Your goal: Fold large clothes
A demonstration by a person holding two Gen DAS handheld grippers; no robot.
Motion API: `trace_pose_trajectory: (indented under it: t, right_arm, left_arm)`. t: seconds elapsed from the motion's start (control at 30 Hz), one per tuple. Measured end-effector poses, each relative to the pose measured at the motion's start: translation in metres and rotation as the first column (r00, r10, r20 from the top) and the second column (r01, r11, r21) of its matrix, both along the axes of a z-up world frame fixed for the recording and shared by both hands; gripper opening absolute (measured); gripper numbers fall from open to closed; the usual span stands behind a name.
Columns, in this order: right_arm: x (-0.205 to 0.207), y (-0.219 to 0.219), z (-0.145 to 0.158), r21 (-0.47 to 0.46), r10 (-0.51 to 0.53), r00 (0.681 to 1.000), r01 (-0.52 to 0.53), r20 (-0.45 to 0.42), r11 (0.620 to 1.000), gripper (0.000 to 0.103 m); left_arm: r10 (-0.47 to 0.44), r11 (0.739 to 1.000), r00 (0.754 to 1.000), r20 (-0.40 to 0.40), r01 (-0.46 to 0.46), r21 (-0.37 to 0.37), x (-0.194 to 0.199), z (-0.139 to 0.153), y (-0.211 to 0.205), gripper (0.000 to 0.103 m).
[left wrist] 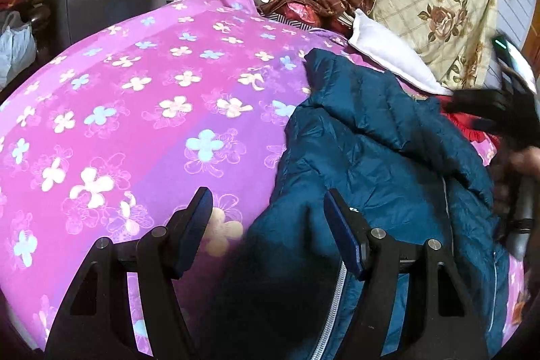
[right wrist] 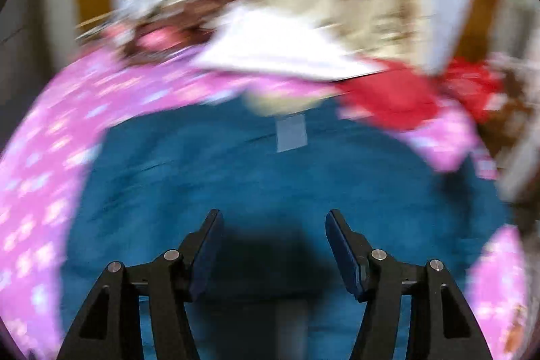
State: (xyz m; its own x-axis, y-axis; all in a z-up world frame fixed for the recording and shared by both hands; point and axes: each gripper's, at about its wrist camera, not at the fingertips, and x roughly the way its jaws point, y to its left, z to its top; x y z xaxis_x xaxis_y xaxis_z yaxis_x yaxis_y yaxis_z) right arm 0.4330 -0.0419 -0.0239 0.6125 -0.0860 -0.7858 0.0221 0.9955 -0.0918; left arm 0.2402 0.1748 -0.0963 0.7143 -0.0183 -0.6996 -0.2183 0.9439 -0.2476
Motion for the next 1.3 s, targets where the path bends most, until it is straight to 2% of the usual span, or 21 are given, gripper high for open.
trace_pose_trajectory:
  t: [0.13, 0.2, 0.3, 0.4, 0.57, 0.67, 0.9, 1.03, 1.13, 1.3]
  right_arm:
    - [0.019, 0.078, -0.042, 0.019, 0.179, 0.979, -0.178, -0.096, 0.984, 0.060]
    - [0.021, 0.107, -0.064, -0.002, 0.211, 0.966, -0.213, -0.148, 0.977, 0.059]
    - [0.022, 0.127, -0.073, 0.036, 0.227, 0.958, -0.224, -0.174, 0.974, 0.059]
    - [0.018, 0.122, -0.067, 0.084, 0.237, 0.955, -0.225, -0.176, 0.971, 0.059]
    - [0.015, 0.063, -0.045, 0.158, 0.137, 0.986, -0.121, -0.097, 0.980, 0.060]
    - [0.008, 0.009, -0.043, 0.159, 0.050, 0.994, -0.034, -0.101, 0.987, 0.060]
    - [-0.005, -0.128, -0.063, 0.115, -0.166, 0.975, 0.184, -0.147, 0.976, 0.060]
    - [-0.008, -0.184, -0.063, 0.095, -0.261, 0.956, 0.275, -0.136, 0.957, 0.060]
    - [-0.024, -0.209, -0.050, 0.127, -0.278, 0.953, 0.293, -0.123, 0.947, 0.060]
    - [-0.091, -0.271, 0.000, 0.227, -0.311, 0.950, 0.303, -0.001, 0.926, 0.060]
  left_arm:
    - [0.008, 1.000, 1.000, -0.012, -0.008, -0.020, 0.002, -0.003, 0.007, 0.068]
    - [0.016, 1.000, 1.000, -0.016, -0.016, -0.025, 0.003, -0.004, 0.009, 0.068]
    - [0.016, 0.999, 1.000, -0.023, -0.016, -0.036, 0.005, -0.006, 0.011, 0.068]
    - [0.017, 0.999, 0.999, -0.031, -0.018, -0.033, 0.006, -0.008, 0.010, 0.068]
    - [0.020, 1.000, 0.999, -0.034, -0.021, -0.012, 0.005, -0.009, 0.005, 0.068]
    - [0.018, 1.000, 0.999, -0.028, -0.018, 0.006, 0.003, -0.008, 0.001, 0.068]
    - [0.005, 0.999, 1.000, -0.026, -0.004, 0.040, 0.002, -0.008, -0.011, 0.068]
    - [-0.009, 0.999, 0.999, -0.033, 0.011, 0.036, 0.005, -0.006, -0.016, 0.068]
    - [-0.012, 0.998, 1.000, -0.007, 0.013, 0.065, -0.002, 0.000, -0.025, 0.068]
    - [-0.027, 0.993, 0.999, 0.031, 0.024, 0.113, -0.023, 0.014, -0.042, 0.068]
